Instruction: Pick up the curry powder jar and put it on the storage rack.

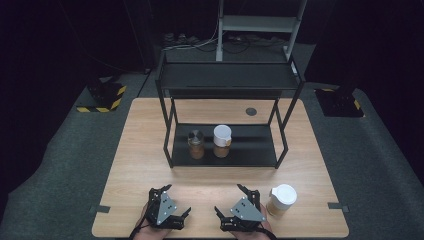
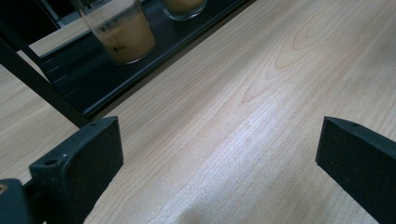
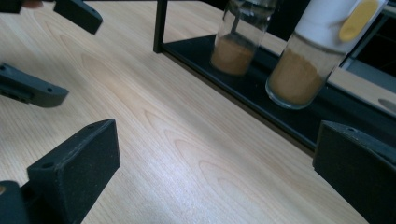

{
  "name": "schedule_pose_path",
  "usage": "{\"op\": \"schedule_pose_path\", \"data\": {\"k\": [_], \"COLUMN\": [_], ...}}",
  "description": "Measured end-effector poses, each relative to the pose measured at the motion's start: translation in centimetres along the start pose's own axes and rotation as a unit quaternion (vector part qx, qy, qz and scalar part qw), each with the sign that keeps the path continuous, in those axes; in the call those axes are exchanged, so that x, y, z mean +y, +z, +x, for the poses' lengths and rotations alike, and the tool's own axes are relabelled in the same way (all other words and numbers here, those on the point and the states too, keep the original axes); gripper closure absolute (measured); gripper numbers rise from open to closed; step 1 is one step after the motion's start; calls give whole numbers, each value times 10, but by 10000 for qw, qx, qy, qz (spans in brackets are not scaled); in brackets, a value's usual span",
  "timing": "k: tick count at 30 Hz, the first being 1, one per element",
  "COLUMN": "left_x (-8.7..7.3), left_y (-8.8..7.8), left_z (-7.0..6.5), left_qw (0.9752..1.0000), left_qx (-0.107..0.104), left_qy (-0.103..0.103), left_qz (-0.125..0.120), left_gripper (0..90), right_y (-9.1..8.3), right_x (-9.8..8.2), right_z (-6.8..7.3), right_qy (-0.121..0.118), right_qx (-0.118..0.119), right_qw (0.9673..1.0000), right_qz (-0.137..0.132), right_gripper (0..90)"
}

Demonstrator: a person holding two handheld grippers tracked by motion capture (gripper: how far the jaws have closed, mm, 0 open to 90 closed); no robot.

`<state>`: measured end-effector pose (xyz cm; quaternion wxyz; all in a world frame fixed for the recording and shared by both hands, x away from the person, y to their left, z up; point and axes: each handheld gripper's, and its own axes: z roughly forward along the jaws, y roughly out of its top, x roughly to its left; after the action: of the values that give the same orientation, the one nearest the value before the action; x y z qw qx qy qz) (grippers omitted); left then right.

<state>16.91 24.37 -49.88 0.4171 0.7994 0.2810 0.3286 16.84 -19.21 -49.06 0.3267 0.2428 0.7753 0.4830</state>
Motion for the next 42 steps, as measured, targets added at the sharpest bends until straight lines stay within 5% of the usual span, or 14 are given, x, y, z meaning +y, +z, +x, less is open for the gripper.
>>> {"op": "schedule_pose_path", "data": {"k": [21,42], "left_x": [-1,-1], "left_y": [0,0], "left_z": [2,4], "left_qw": [10000,10000], "left_qx": [-35,-83], "left_qy": [-25,-30], "left_qz": [-29,-40], "left_gripper": [11,11], "right_y": [-31,-53], "right_x": [15,16], "right_z": [-8,-18], "right_qy": [103,247], "right_qx": [156,88], "right_qw": [9986,9974], "right_qz": [-494,-670], "right_gripper": [2,0]}}
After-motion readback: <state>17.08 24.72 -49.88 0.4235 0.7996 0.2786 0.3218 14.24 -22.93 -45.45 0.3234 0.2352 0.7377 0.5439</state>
